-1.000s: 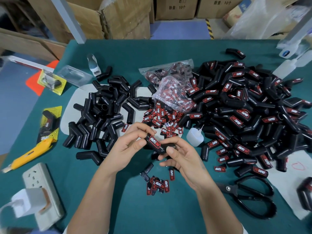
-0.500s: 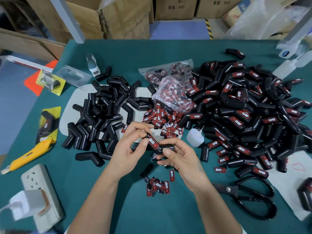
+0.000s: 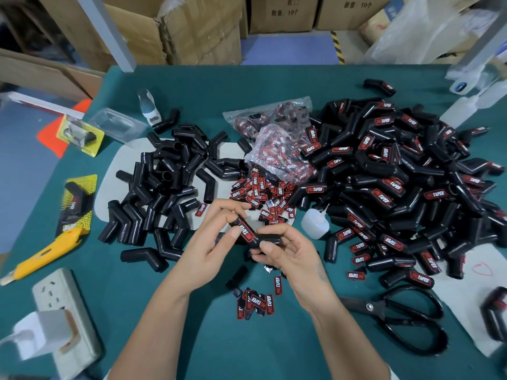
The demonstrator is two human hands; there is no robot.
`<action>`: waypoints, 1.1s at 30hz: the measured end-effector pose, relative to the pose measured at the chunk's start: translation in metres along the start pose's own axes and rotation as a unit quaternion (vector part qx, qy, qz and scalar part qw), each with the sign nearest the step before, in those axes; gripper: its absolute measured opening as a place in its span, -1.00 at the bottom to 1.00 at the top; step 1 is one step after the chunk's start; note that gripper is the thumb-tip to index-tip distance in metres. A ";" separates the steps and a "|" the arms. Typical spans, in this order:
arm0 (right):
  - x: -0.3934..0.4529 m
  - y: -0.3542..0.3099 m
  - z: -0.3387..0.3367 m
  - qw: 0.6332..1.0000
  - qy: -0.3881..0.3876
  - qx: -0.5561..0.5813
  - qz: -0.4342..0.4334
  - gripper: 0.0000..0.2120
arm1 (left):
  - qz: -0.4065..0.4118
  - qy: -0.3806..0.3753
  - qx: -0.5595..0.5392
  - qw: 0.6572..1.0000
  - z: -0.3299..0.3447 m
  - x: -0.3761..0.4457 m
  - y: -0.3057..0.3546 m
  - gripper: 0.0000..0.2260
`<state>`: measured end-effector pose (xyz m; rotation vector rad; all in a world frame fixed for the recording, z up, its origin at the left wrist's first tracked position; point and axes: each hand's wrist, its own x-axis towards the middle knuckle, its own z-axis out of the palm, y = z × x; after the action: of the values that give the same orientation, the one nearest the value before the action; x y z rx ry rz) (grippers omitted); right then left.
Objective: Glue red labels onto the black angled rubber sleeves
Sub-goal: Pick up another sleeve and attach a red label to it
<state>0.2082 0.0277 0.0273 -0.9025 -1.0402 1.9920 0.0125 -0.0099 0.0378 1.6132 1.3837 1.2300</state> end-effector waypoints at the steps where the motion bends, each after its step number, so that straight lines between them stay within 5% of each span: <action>1: 0.000 0.000 0.000 1.000 0.001 0.000 -0.001 -0.78 | -0.003 -0.001 0.002 1.000 0.000 0.000 0.000 -0.88; 6: 0.001 -0.002 0.001 1.000 0.004 0.013 -0.005 -0.67 | -0.051 -0.004 -0.035 0.998 0.005 -0.001 -0.002 -0.77; 16: -0.001 0.000 0.004 0.998 0.013 -0.030 -0.057 -0.75 | -0.103 0.019 -0.100 0.990 0.024 -0.001 0.002 -0.58; 21: -0.006 0.004 0.006 0.977 0.062 -0.157 -0.132 -0.80 | -0.063 0.040 -0.031 0.997 0.020 -0.003 0.003 -0.55; 24: -0.006 0.005 0.005 0.971 0.085 -0.148 -0.169 -0.72 | -0.045 0.024 0.059 0.997 0.016 -0.005 0.006 -0.50; 29: -0.003 0.002 0.005 0.975 0.101 -0.088 -0.176 -0.74 | 0.028 0.027 0.088 0.995 0.016 -0.005 0.003 -0.74; 33: -0.006 0.001 0.002 0.979 0.097 -0.100 -0.151 -0.85 | 0.052 0.036 0.075 0.995 0.017 -0.005 0.001 -0.76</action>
<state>0.2094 0.0217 0.0289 -0.9600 -1.2005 1.5385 0.0290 -0.0132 0.0323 1.7775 1.4840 1.2820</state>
